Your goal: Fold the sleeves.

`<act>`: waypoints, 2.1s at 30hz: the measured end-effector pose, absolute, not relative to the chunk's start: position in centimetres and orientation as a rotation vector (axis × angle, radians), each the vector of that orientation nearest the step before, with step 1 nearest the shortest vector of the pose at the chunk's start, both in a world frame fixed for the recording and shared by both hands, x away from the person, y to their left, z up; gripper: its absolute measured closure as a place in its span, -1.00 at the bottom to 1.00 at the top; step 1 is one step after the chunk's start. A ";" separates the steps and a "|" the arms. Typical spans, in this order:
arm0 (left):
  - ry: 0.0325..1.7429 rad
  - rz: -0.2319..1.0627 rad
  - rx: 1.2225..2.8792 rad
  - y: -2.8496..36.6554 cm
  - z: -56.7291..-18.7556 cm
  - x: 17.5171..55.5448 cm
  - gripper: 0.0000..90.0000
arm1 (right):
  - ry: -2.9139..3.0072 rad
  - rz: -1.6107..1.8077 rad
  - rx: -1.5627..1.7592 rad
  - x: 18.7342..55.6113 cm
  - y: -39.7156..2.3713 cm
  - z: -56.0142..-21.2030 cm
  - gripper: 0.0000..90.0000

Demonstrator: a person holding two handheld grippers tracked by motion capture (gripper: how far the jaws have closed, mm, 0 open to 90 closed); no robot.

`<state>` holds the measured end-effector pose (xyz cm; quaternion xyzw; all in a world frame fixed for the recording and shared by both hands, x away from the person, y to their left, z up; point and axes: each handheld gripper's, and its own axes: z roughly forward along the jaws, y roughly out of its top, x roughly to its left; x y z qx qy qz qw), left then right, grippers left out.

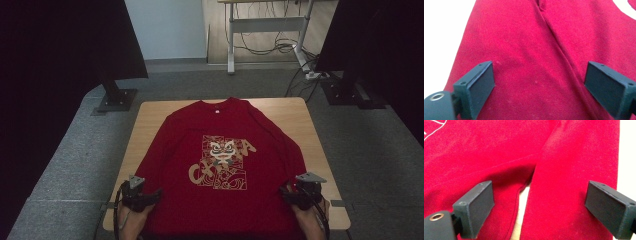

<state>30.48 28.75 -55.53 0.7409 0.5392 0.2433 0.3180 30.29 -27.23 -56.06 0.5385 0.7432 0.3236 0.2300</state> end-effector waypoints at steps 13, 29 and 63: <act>1.417 0.639 1.948 28.8 -55.5 30.5 -0.80 | 2.069 0.893 1.464 30.3 -27.2 -56.1 -0.89; 1.416 0.636 1.949 28.7 -55.5 30.6 -0.80 | 2.069 0.895 1.465 30.3 -27.2 -56.1 -0.89; 1.363 0.658 1.926 28.9 -51.5 35.4 -0.35 | 2.070 0.896 1.464 30.3 -27.2 -56.1 -0.88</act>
